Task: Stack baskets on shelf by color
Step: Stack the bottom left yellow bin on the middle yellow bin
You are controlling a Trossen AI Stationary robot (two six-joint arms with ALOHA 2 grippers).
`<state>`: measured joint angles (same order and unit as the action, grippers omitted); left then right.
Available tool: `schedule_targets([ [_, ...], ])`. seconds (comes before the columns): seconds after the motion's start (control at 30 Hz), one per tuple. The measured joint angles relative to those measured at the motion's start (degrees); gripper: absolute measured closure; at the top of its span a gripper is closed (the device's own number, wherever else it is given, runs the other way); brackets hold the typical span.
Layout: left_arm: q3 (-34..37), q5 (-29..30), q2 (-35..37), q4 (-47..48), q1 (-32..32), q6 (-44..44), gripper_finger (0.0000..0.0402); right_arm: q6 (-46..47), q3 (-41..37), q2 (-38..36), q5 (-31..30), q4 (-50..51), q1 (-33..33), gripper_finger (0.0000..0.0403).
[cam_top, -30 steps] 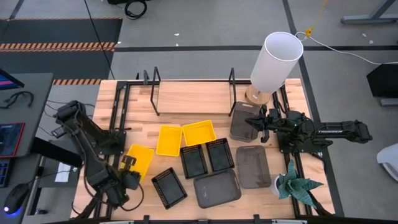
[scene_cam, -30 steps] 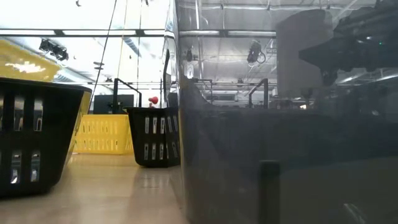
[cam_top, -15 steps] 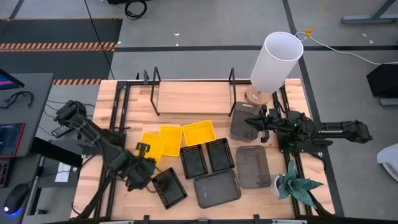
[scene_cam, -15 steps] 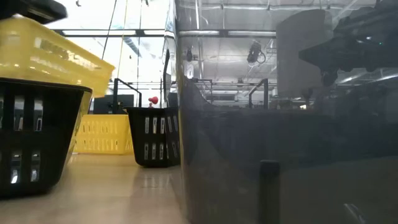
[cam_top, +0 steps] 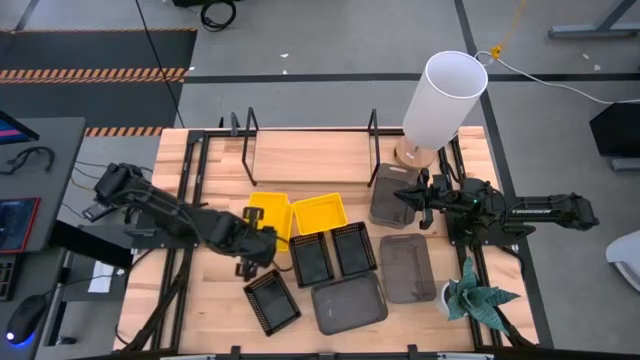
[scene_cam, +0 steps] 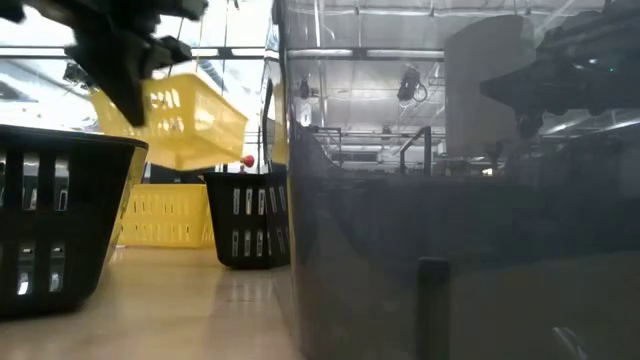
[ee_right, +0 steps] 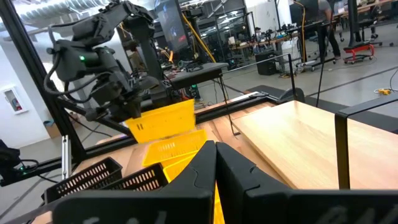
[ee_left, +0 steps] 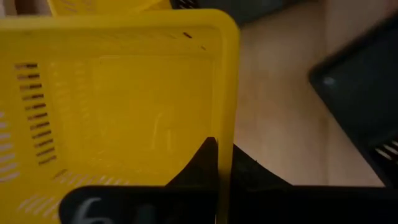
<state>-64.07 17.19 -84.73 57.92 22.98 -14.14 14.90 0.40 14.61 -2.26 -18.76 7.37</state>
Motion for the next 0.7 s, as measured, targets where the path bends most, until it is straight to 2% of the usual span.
schedule_targets([
  [0.33,0.0,0.0,-8.2,-2.4,-1.5,2.1,0.0396,0.0,0.0,0.0,0.0,0.0,0.0,0.0389],
  [0.6,0.0,-2.4,-9.4,-2.9,-1.4,0.0,0.0391,0.0,0.0,0.0,0.0,0.0,0.0,0.0389],
  [0.7,0.0,-2.4,-9.4,-3.0,-1.4,-0.5,0.0374,0.0,0.0,0.0,0.0,0.0,0.0,0.0389],
])
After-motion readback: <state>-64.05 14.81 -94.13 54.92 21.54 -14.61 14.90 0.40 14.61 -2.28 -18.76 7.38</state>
